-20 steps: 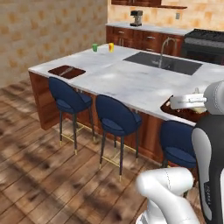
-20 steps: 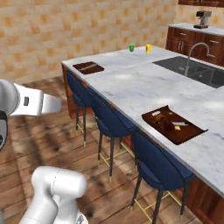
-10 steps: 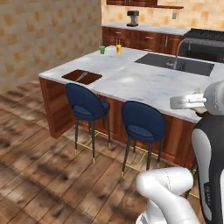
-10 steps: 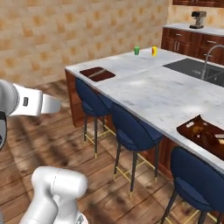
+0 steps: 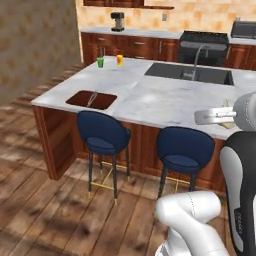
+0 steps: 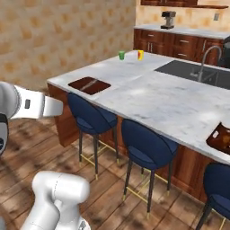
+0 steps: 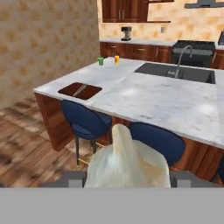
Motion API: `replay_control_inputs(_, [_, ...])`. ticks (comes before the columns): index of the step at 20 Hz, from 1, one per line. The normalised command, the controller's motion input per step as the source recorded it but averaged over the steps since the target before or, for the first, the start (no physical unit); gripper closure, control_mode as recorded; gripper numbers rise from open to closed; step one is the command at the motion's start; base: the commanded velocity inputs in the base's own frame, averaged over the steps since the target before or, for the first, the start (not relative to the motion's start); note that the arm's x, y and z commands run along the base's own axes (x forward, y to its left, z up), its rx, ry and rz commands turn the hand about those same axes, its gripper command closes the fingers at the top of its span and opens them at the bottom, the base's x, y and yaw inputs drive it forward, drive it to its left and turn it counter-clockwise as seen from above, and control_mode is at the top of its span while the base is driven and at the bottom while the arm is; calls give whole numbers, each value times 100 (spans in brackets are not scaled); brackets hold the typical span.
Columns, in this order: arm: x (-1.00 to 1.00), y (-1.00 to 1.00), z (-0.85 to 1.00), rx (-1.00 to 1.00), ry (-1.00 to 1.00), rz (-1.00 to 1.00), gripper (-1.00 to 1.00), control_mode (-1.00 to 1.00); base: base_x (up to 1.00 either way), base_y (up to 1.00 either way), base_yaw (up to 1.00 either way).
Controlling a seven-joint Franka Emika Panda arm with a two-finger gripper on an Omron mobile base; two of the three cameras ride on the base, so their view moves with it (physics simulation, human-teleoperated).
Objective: Gather the potato and garlic from the fridge and place them on a tray on the dining counter. Then gather the steak and chicken drumstick from the fridge and place them on the other tray.
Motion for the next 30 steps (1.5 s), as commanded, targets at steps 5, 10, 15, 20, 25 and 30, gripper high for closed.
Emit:
replay_control_inputs(5, [0,0,0,0,0,0,100,100,53,100,-42])
replay_control_inputs(10, [0,0,0,0,0,0,100,100,47,100,-40])
replay_control_inputs(15, [0,0,0,0,0,0,100,100,48,100,-39])
replay_control_inputs(20, [0,0,0,0,0,0,100,100,58,100,-35])
replay_control_inputs(25, [0,0,0,0,0,0,100,100,74,100,-31])
replay_control_inputs(30, [0,0,0,0,0,0,100,100,61,76,-22])
